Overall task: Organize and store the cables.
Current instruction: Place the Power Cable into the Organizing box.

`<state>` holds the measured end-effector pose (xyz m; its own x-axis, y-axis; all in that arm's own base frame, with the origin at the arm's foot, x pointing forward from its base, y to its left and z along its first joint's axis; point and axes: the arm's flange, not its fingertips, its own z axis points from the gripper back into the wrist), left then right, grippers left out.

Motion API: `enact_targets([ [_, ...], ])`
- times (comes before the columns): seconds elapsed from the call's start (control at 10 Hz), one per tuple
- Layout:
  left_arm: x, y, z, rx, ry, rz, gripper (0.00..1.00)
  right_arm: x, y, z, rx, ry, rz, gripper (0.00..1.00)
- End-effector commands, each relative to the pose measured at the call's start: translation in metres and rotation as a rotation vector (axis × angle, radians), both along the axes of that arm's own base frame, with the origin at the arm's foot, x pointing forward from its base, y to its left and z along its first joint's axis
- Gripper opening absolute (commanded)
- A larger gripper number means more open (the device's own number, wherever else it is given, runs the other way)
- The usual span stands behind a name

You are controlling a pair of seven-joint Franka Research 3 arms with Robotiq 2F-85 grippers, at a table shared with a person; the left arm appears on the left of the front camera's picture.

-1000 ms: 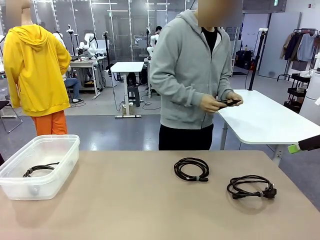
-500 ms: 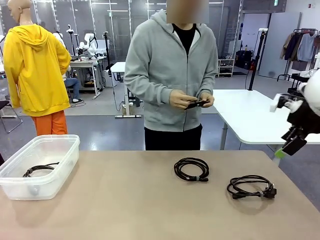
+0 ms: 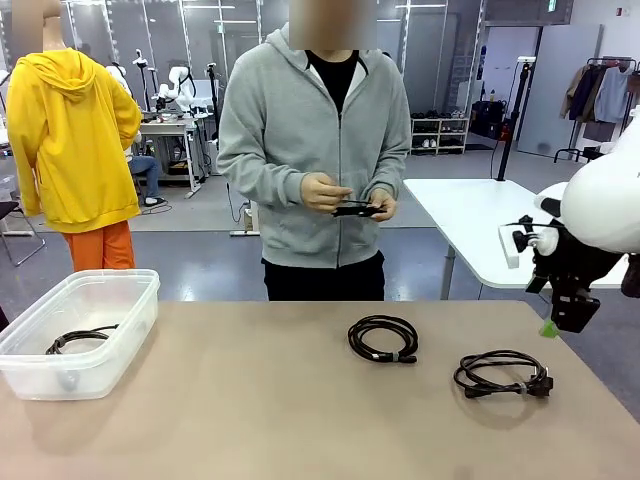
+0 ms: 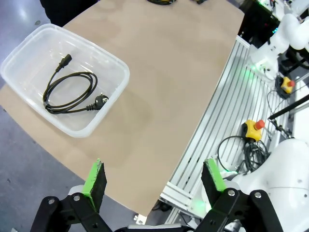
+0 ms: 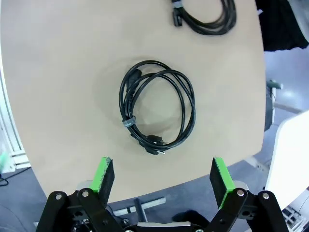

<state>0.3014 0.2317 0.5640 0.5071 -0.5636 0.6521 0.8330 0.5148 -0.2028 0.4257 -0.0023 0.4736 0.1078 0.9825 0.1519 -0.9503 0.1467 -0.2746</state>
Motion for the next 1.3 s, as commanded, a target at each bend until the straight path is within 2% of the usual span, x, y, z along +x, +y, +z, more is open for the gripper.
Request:
enact_targets([
  [0.0, 0.001, 0.000, 0.003, 0.004, 0.010, 0.013, 1.00, 0.012, -0.003, -0.013, 0.006, 0.035, 0.023, 1.00],
  [0.6, 0.001, 0.000, 0.003, 0.004, 0.010, 0.013, 1.00, 0.039, 0.010, -0.079, 0.004, 0.217, -0.016, 1.00],
  [0.8, 0.001, 0.000, 0.003, 0.004, 0.010, 0.013, 1.00, 0.045, 0.007, -0.101, -0.014, 0.256, -0.065, 1.00],
  [1.2, 0.001, 0.000, 0.003, 0.004, 0.010, 0.013, 1.00, 0.049, 0.008, -0.142, 0.014, 0.353, -0.048, 1.00],
])
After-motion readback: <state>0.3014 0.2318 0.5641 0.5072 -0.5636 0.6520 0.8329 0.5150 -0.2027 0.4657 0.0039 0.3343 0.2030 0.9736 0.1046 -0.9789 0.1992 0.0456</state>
